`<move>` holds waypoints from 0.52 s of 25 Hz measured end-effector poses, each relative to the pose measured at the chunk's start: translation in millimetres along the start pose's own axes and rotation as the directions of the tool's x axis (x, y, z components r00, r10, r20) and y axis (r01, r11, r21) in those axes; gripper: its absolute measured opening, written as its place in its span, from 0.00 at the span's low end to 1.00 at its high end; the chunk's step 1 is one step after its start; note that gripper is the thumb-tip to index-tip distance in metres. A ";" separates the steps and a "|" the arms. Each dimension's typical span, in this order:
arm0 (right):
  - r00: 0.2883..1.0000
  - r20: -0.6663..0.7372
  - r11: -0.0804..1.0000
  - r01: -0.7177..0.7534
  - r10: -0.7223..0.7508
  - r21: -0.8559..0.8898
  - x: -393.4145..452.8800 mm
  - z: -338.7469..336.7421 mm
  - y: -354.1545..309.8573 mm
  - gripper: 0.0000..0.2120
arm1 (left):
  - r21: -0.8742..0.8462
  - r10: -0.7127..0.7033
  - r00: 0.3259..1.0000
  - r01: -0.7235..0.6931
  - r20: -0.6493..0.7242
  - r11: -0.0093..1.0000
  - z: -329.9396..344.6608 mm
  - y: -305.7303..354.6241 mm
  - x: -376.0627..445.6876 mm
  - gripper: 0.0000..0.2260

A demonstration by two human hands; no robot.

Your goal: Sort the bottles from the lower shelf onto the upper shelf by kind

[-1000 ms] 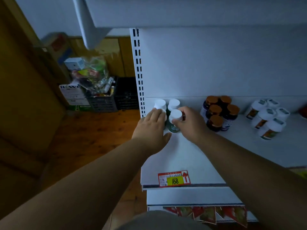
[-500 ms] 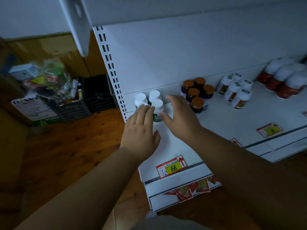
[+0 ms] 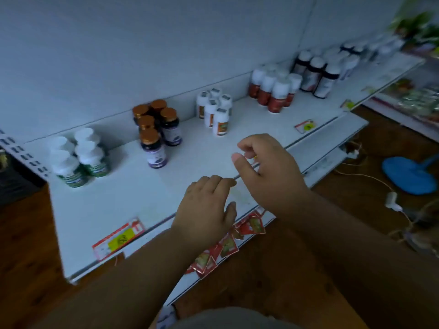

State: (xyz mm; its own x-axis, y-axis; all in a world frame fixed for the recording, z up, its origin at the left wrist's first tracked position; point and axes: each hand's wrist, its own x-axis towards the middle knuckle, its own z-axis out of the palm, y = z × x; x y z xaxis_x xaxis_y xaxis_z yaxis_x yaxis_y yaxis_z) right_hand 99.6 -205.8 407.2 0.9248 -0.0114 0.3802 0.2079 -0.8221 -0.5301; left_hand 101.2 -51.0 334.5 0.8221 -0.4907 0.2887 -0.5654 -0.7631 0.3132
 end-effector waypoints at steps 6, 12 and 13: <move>0.979 -0.039 0.979 -0.201 0.201 0.024 -45.6 -124.1 143.1 0.12 | -0.101 0.125 0.991 -0.119 0.052 0.988 69.6 149.3 83.8 0.19; 0.934 -0.038 0.934 -0.356 0.356 0.024 -23.3 -180.3 246.6 0.15 | -0.154 0.236 0.961 -0.214 0.146 0.965 131.5 215.8 173.3 0.15; 0.933 -0.055 0.934 -0.356 0.355 -0.007 -12.2 -187.3 264.8 0.14 | -0.163 0.254 0.956 -0.230 0.146 0.959 146.0 222.1 195.8 0.16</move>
State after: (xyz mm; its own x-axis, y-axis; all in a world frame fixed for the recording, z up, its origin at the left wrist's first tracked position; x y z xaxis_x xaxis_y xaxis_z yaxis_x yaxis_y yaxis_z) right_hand 83.6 -529.9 404.1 0.9194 -0.3340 0.2080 -0.1375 -0.7679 -0.6256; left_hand 146.3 -378.0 328.5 0.6519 -0.7246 0.2236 -0.7426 -0.5505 0.3814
